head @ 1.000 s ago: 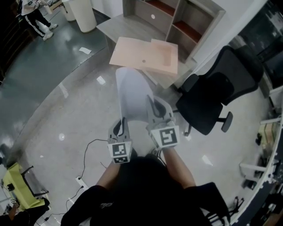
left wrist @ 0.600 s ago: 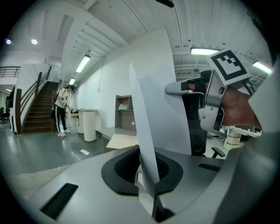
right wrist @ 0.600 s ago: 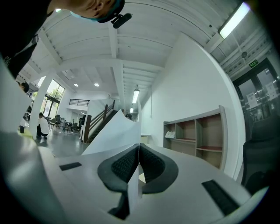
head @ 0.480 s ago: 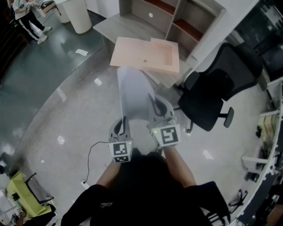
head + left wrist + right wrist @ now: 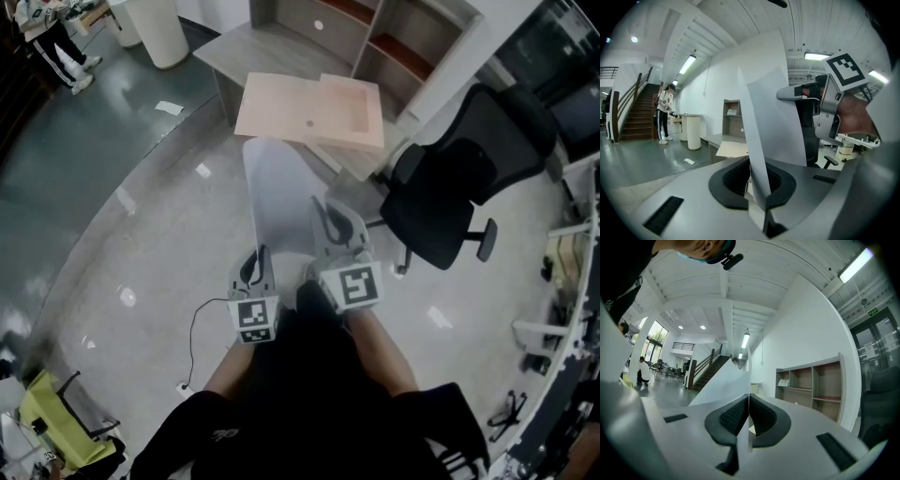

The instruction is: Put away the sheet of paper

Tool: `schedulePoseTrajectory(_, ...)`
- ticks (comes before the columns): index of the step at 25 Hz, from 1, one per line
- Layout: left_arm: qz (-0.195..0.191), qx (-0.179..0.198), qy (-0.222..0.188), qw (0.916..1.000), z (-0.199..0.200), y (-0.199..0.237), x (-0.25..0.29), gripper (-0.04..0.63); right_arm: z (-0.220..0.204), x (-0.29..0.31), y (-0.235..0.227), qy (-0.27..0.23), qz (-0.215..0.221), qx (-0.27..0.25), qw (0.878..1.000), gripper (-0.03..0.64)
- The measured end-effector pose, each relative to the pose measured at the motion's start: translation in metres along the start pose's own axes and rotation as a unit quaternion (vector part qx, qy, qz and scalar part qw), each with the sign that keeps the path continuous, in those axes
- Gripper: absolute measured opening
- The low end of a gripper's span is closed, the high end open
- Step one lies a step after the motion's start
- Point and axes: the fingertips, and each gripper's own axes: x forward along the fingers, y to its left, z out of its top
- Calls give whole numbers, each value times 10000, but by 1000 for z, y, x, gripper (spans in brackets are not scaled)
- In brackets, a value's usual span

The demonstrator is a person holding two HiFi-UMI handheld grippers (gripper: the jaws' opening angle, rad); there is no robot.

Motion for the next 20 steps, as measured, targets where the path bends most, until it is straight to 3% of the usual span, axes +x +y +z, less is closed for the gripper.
schedulePoseTrajectory(11,137,-41,90,9999,3,28,36,46,-13,51,-5,-26,257,36,9997,18)
schedulePoseTrajectory(20,247,15,331,9991,11,54,89,46,-31,108,-36,149,350,216,9990,17)
